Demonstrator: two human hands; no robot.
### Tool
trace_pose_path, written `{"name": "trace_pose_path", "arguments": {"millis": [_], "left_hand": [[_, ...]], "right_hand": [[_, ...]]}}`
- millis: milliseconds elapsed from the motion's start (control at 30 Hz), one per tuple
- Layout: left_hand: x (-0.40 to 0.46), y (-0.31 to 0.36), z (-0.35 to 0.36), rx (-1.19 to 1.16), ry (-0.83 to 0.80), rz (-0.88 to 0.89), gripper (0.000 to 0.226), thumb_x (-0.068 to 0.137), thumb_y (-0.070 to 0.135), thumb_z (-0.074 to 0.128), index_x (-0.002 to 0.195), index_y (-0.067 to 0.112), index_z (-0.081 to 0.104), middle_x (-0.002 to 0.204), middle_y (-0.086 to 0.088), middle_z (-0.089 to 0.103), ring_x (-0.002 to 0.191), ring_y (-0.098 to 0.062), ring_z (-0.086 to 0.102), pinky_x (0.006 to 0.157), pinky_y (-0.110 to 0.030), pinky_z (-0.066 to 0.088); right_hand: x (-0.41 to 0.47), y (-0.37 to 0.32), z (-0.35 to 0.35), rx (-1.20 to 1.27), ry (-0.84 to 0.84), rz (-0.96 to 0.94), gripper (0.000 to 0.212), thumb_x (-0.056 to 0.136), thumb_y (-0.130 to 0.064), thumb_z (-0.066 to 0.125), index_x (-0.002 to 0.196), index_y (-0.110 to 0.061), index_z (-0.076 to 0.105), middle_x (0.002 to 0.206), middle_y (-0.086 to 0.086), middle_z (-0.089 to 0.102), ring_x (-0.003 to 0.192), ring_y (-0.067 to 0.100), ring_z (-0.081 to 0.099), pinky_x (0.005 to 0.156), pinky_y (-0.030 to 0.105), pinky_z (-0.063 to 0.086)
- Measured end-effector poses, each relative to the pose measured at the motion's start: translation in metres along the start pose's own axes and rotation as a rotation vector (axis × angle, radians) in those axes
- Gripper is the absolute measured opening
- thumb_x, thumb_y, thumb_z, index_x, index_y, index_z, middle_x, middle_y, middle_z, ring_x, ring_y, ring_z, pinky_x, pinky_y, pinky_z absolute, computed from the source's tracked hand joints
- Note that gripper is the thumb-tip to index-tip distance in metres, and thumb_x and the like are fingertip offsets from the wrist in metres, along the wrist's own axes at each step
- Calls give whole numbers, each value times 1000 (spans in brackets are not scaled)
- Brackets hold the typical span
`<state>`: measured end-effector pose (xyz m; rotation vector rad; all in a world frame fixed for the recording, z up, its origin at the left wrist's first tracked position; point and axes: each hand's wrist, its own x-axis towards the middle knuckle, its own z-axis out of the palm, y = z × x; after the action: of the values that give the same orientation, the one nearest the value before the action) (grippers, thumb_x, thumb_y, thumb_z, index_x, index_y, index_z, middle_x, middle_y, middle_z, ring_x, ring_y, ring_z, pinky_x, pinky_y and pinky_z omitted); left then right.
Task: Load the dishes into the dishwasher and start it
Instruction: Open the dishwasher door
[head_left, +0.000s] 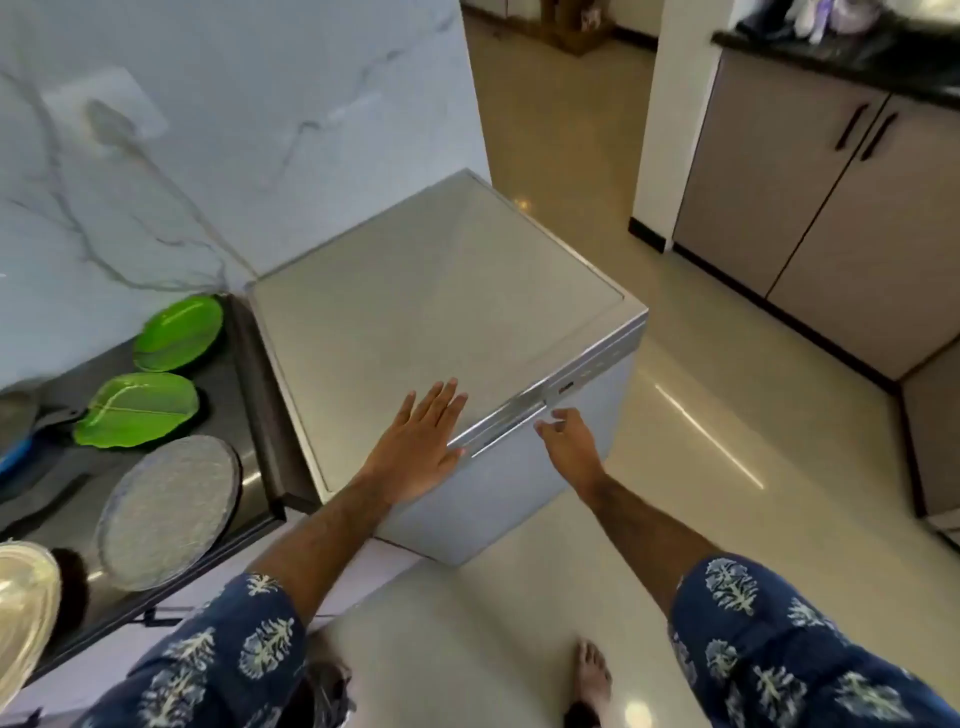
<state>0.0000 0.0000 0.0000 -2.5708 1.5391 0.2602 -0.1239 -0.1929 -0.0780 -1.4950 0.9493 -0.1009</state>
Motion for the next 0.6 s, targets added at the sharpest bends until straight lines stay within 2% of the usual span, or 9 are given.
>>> {"name": "trace_pose_path", "arguments": {"millis": [67, 133, 233, 333, 400, 500, 600], "left_hand": [[14, -3, 20, -32, -49, -14, 79, 94, 55, 20, 159, 10, 19, 167, -11, 11, 154, -29, 13, 122, -54, 21], [20, -6, 43, 2, -87, -4, 80, 93, 53, 25, 160, 12, 11, 168, -9, 4, 155, -28, 8, 122, -54, 22], [21, -16, 68, 86, -7, 51, 84, 96, 43, 47, 160, 8, 5, 168, -13, 0, 155, -30, 3, 123, -53, 19], [25, -26, 79, 122, 61, 119, 80, 99, 36, 48, 160, 5, 5, 168, -14, -1, 156, -30, 2, 123, -52, 20], [25, -27, 77, 132, 100, 133, 79, 99, 35, 48, 159, 4, 7, 168, -15, 1, 155, -30, 2, 123, -52, 20], [26, -27, 82, 70, 125, 137, 81, 97, 32, 53, 159, 4, 10, 168, -14, 4, 156, -29, 4, 124, -52, 19], [24, -27, 82, 34, 139, 149, 79, 98, 36, 49, 159, 5, 10, 168, -12, 5, 156, -27, 3, 124, -52, 19]], "right_hand": [[12, 6, 15, 244, -48, 171, 29, 94, -32, 65, 114, -15, 52, 113, 16, 67, 89, 22, 63, 80, 33, 49], [21, 15, 33, 436, -102, 228, 29, 96, -30, 63, 115, -12, 52, 109, 12, 66, 90, 20, 64, 82, 33, 51], [29, 19, 54, 707, -174, 280, 37, 99, -31, 58, 127, -8, 54, 118, 9, 68, 105, 22, 67, 91, 36, 54], [40, 22, 69, 974, -161, 329, 26, 100, -19, 52, 120, -4, 59, 100, 11, 71, 95, 25, 70, 89, 40, 57], [37, 21, 71, 1071, -174, 340, 21, 98, -16, 52, 113, -4, 61, 90, 12, 68, 87, 26, 68, 91, 42, 56], [37, 25, 75, 1124, -212, 302, 21, 98, -18, 53, 110, -4, 62, 94, 13, 67, 88, 26, 65, 97, 43, 52], [33, 27, 75, 1134, -232, 275, 22, 101, -25, 52, 109, -7, 63, 93, 9, 69, 89, 22, 66, 97, 40, 52]]}}
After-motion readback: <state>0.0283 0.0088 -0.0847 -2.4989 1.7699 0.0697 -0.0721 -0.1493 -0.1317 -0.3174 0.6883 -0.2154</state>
